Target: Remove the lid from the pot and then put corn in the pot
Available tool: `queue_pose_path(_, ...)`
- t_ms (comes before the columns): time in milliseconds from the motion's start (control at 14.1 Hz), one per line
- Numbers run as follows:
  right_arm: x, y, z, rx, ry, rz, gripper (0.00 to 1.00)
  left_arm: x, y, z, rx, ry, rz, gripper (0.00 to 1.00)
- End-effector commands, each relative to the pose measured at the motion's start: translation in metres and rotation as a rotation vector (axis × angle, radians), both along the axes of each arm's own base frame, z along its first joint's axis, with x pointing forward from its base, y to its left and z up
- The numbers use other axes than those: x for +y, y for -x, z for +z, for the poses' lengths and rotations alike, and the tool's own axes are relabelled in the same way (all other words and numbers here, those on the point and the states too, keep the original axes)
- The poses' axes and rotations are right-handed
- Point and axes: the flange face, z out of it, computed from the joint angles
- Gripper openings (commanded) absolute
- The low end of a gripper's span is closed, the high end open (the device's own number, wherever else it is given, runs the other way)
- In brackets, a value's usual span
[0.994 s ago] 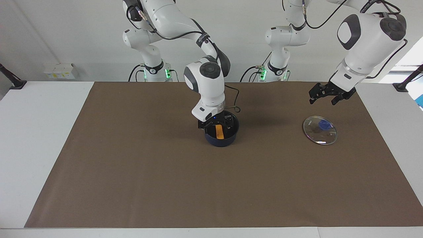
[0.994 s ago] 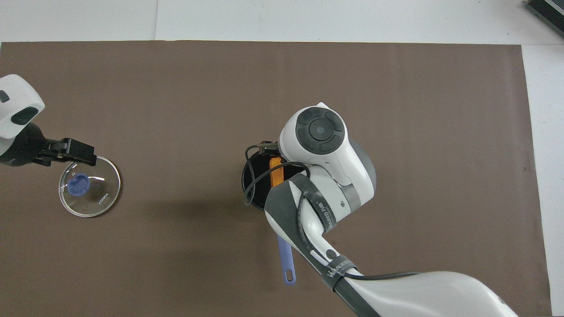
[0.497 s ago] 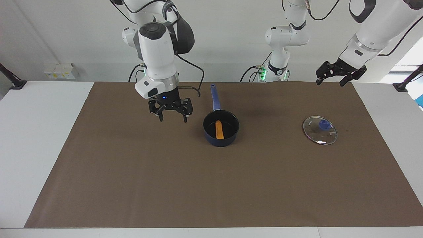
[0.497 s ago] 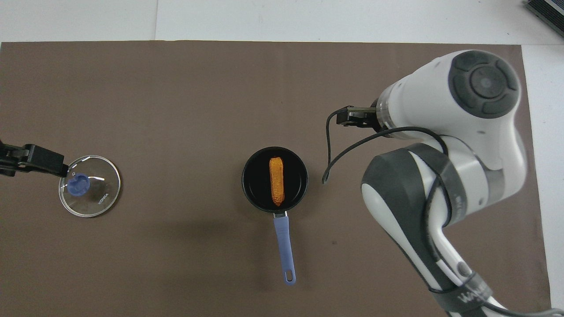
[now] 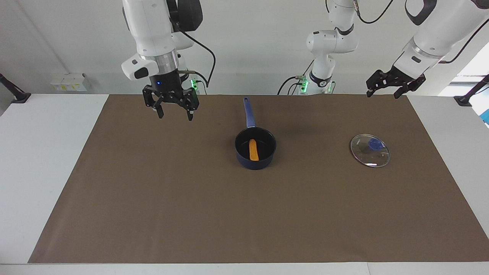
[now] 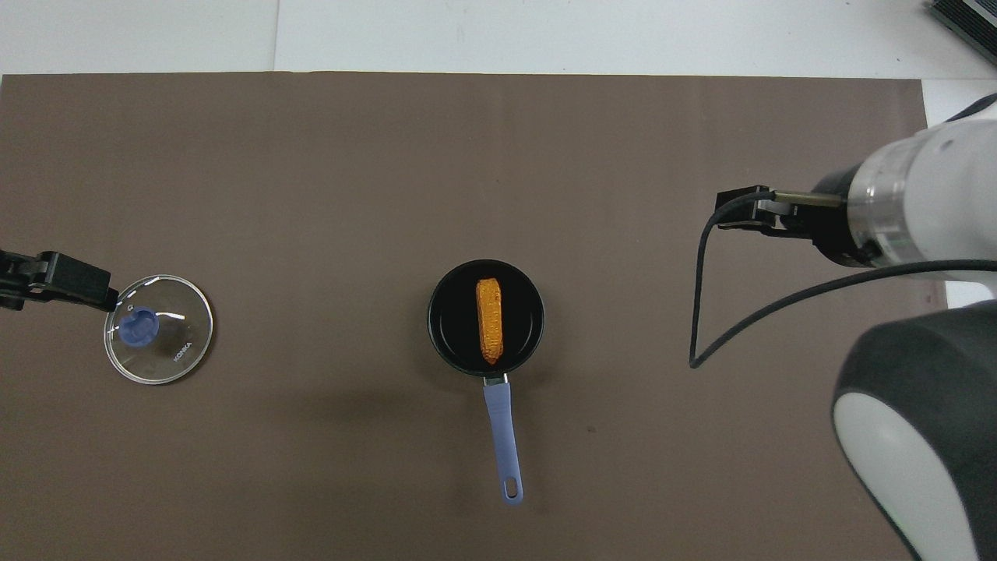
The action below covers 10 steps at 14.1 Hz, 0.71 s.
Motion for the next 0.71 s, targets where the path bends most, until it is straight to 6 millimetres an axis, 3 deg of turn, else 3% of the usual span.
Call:
queue_pose_path(0,-0.040,0.016,0.030,0.027,0.002,-0.018,1.00,0.001,-0.004,0.005,-0.004,-0.018,-0.016,1.00)
queue_pose_path(284,-0.101,0.026,0.039,0.068,0.016,0.169,1.00,0.004,-0.004,0.006,-0.006,-0.005,-0.005,1.00)
queue_pose_path(639,-0.134,0.037,-0.002,0.173,-0.007,0.229,1.00,0.001,-0.004,0.006,-0.013,-0.009,-0.012,1.00)
